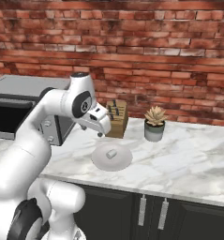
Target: Pick up the marshmallow and place it in the cup of hot chocolate on the dining counter.
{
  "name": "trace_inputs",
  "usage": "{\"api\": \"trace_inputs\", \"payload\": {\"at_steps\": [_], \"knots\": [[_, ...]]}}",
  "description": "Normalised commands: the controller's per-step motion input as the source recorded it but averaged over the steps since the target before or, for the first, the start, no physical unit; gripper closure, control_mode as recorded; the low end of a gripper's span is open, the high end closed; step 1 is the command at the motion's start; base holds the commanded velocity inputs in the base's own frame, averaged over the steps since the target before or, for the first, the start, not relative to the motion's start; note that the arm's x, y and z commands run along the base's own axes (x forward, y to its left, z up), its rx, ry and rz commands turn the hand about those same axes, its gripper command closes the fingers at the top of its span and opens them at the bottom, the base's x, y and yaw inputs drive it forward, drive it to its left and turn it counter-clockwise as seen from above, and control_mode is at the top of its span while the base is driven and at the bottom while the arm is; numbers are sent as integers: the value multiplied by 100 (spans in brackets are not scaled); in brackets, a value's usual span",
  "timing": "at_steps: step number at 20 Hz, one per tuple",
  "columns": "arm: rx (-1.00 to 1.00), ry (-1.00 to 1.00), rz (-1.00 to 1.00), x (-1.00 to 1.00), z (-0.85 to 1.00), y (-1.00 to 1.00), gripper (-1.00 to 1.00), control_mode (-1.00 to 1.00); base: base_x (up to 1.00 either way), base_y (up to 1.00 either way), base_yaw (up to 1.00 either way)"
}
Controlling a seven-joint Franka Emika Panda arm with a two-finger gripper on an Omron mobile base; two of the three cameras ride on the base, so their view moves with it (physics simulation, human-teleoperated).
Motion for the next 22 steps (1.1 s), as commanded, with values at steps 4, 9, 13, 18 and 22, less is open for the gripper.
{"api": "trace_inputs", "payload": {"at_steps": [4,9,13,18,22], "knots": [[0,11,-14,49,-45,-23,-100,-100,0,0,0],[0,7,-11,43,-51,-23,-100,-100,0,0,0],[0,3,-9,37,-49,-12,-100,-100,0,0,0],[0,0,-4,27,-40,0,-100,-100,0,0,0],[0,1,0,16,-31,0,-100,-100,0,0,0]]}}
